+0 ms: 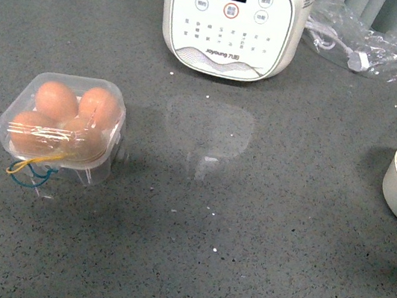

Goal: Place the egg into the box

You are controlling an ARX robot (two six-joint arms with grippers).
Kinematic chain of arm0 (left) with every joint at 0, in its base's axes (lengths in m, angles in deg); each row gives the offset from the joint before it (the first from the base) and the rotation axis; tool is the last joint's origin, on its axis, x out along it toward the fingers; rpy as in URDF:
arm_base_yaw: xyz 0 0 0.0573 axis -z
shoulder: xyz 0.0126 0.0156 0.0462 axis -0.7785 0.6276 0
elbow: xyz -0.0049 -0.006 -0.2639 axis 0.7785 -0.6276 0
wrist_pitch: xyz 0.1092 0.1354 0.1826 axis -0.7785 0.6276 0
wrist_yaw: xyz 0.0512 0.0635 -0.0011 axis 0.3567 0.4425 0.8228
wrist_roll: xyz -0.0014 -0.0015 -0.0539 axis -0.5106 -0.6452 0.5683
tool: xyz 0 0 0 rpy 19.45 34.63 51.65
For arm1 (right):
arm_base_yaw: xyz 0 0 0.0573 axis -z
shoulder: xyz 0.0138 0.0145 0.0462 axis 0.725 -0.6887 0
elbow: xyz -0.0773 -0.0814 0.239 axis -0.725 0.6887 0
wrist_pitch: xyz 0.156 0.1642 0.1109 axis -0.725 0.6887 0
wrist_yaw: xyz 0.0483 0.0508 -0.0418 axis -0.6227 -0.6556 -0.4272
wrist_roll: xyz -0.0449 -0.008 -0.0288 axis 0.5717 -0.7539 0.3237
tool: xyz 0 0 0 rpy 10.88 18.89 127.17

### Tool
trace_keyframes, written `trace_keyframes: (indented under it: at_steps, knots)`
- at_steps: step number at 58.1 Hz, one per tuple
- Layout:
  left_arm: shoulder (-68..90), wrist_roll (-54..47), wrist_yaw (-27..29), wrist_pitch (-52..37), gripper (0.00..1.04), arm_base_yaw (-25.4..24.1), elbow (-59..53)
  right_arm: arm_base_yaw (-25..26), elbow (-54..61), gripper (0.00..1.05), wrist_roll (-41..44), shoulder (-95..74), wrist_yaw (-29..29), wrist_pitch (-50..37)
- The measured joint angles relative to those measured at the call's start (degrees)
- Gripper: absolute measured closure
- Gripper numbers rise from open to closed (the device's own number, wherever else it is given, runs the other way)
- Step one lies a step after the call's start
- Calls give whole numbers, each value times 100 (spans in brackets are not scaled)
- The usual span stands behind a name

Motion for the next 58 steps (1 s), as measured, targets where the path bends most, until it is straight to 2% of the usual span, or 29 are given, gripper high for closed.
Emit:
trace_keyframes:
  at_steps: [3,6,58]
  knots:
    - [0,-7,0,0,5,0,0,0,0,7,0,0,0,0]
    - [0,-2,0,0,8,0,0,0,0,7,0,0,0,0]
    - [0,-4,0,0,7,0,0,0,0,7,0,0,0,0]
